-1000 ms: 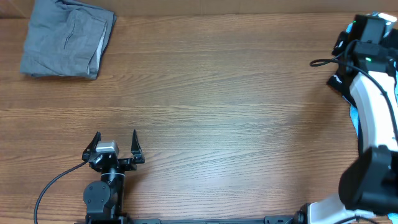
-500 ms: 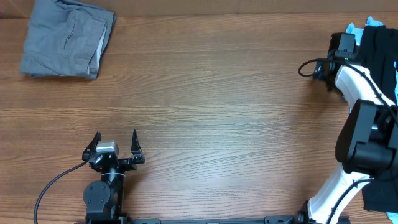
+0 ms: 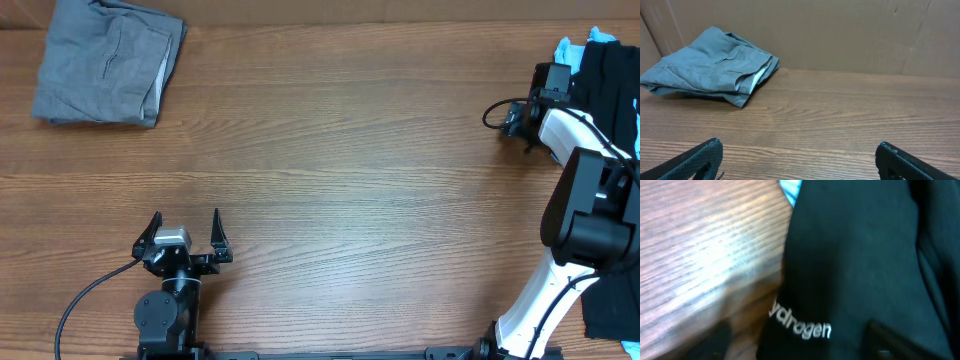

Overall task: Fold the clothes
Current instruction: 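Reach the right gripper to the black t-shirt pile and grasp it, then pull the black t-shirt leftward with the right gripper and release it mid-table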

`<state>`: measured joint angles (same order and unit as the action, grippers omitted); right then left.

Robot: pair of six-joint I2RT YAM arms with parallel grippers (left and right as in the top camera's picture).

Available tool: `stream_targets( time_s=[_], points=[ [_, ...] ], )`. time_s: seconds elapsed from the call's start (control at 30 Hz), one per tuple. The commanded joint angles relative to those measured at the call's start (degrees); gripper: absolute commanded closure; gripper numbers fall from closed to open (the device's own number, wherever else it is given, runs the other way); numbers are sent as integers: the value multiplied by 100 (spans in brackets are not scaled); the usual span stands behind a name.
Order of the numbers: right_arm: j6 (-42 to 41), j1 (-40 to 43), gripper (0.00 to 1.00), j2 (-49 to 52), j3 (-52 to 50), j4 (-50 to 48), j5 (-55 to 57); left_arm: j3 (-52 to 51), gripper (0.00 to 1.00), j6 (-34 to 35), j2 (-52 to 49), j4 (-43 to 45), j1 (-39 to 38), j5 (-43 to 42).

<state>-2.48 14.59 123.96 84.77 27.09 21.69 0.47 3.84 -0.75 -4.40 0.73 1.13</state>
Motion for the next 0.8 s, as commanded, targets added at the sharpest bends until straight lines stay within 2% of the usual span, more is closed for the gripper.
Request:
stream_targets(
  time_s=[0.0, 0.13, 0.23, 0.4, 0.47, 0.77],
  points=[
    [-76, 87, 29, 177, 111, -4, -61, -20, 0, -129, 50, 15, 9, 52],
    [-92, 98, 40, 177, 111, -7, -57, -20, 0, -129, 50, 17, 9, 52],
    [-94, 98, 53, 177, 111, -20, -57, -20, 0, -129, 50, 15, 9, 52],
    [-136, 96, 83, 173, 125, -11, -20, -20, 0, -129, 50, 15, 9, 52],
    [-396, 96, 95, 151, 195, 81, 170, -20, 0, -129, 50, 17, 9, 52],
    [-656, 96, 96, -319, 1010, 704, 289, -20, 0, -129, 50, 15, 9, 52]
  ],
)
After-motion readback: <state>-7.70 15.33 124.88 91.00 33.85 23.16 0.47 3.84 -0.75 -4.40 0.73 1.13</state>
